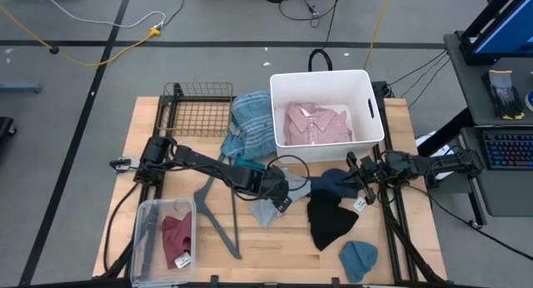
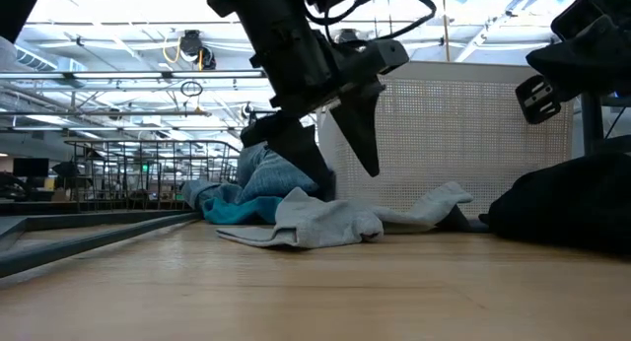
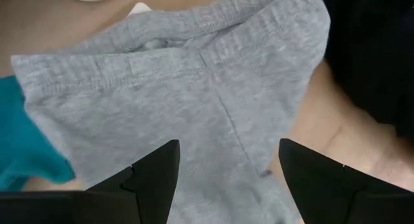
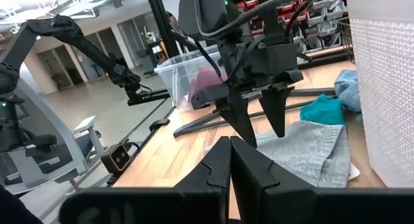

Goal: Pick & Place Cloths
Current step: Put the gray boxers into the transparent bin, then put the black boxers into the transparent bin

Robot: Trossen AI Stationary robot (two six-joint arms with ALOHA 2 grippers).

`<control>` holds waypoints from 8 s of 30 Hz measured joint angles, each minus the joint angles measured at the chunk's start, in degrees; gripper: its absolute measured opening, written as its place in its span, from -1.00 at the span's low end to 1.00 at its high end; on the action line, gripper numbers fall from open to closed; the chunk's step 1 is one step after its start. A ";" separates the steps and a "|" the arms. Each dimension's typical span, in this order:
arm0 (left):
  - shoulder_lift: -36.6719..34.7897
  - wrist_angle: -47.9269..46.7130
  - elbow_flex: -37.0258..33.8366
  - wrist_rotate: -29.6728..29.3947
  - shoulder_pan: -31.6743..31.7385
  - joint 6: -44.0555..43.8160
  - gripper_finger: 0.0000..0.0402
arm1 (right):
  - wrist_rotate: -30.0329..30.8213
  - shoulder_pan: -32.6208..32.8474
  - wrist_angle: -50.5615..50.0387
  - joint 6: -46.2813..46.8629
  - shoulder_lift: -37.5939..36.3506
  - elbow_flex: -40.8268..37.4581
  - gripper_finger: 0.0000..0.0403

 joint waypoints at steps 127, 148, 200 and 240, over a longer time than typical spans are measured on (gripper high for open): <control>-25.97 -41.90 30.87 5.85 -26.97 -31.09 -0.99 | -0.26 0.02 -0.17 3.02 3.91 0.00 -0.98; -24.61 -60.83 32.39 15.05 -39.08 -64.12 -0.99 | -0.22 0.02 -0.18 3.04 3.93 0.00 -0.98; -24.24 -55.55 -1.81 16.81 -38.03 -79.05 -0.56 | -0.20 0.01 -0.19 5.86 3.91 0.00 -0.98; -22.16 -18.61 16.24 -14.72 -21.86 -11.45 -0.99 | -0.44 0.02 4.67 6.06 3.89 -0.02 -0.98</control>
